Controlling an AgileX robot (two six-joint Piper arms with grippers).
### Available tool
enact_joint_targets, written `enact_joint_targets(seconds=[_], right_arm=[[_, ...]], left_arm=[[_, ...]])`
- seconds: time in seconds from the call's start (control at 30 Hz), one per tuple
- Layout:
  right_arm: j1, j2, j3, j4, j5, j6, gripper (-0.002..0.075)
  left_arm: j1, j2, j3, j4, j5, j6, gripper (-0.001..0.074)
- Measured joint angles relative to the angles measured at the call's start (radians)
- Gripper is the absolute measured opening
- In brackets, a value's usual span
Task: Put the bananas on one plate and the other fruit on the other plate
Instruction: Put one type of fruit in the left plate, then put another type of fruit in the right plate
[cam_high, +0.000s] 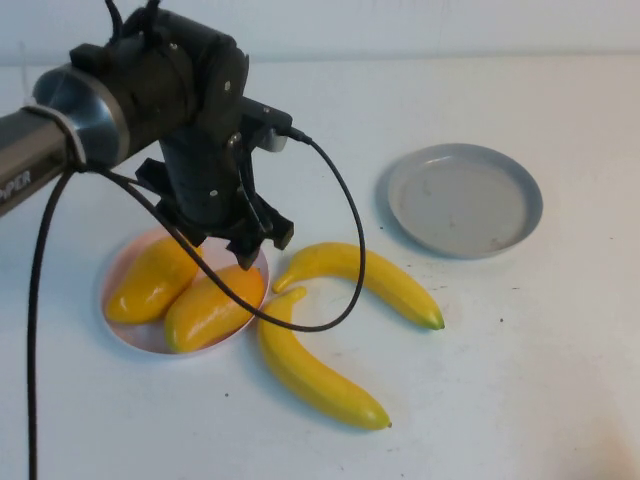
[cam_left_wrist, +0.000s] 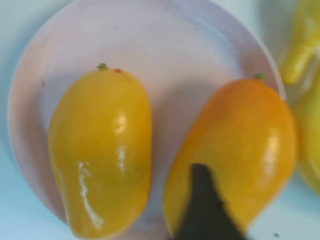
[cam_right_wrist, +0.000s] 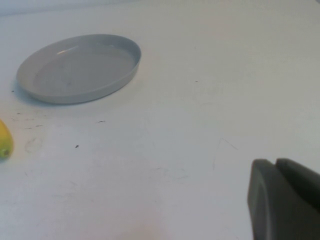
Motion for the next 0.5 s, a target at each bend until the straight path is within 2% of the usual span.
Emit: enact_joint_targets(seconds=[0.1, 0.2, 0.37, 0.5], right_arm=[[0.0, 0.0, 0.0, 0.0, 0.0, 0.0, -0.0017], [0.0, 0.0, 0.0, 0.0, 0.0, 0.0, -0.0017], [0.0, 0.0, 0.0, 0.0, 0.0, 0.0, -0.0017], [0.0, 0.0, 0.0, 0.0, 0.0, 0.0, -0.0017]], left_arm=[[-0.008, -0.063, 0.0, -0.025, 0.011, 0.009, 0.02], [-0.023, -0.142, 0.0, -0.037, 0.016, 0.021, 0.0061], [-0.052, -0.289, 0.017, -0.041, 0.023, 0.006, 0.001], [-0.083, -0.441, 0.137, -0.041, -0.003, -0.022, 0.0004]])
